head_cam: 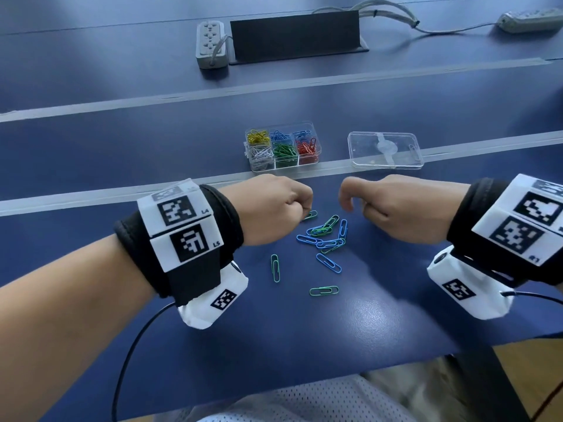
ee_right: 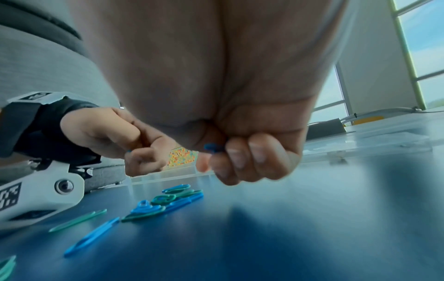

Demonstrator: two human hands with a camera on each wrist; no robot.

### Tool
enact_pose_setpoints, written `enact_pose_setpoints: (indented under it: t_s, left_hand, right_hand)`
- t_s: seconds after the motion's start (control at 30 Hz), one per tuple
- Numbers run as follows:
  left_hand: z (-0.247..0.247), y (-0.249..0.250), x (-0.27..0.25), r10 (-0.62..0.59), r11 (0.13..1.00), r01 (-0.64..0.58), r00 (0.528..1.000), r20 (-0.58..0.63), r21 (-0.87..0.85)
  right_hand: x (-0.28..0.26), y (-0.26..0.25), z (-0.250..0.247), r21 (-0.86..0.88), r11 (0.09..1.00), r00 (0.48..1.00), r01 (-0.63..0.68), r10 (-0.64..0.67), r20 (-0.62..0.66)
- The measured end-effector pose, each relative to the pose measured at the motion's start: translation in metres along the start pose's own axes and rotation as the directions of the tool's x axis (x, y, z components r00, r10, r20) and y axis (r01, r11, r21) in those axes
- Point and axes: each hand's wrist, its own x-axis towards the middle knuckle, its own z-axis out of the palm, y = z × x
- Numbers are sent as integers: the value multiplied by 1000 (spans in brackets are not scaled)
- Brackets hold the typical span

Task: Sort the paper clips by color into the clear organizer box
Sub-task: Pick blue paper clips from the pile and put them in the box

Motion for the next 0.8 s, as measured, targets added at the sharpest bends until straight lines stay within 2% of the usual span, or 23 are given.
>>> enact_pose_setpoints:
  t_s: [0.1,0.17,0.23,0.37,0.47,0.6,0.8]
  left_hand:
    - [1,4,-1,41,998,-39,998,-37,46]
    - [1,4,-1,106,986,-97,993,-60,134]
    - [1,4,2,158,955,-149,987,-15,257]
    - [-1,8,6,117,910,-147,988,99,388]
    - [-1,11,5,112,908,-141,989,97,395]
    - [1,11,4,143,903,-164,986,82,397]
    - [1,5,2,168,908,-179,984,62,378]
  right_hand:
    - [1,-2,0,6,1000,999,-12,12,-32]
    - [1,-3,0,-3,1000,998,20,-20,-54]
    - [0,-5,1,-25,998,997,55,-56,-48]
    - [-2,-7,0,2,995,994,103,-103,-40]
    - [-3,-5,2,27,995,994,97,-96,-51]
    - [-4,-3,3,65,998,1000,8,-7,-12]
    - [2,0,-5,255,962,995,-98,87,55]
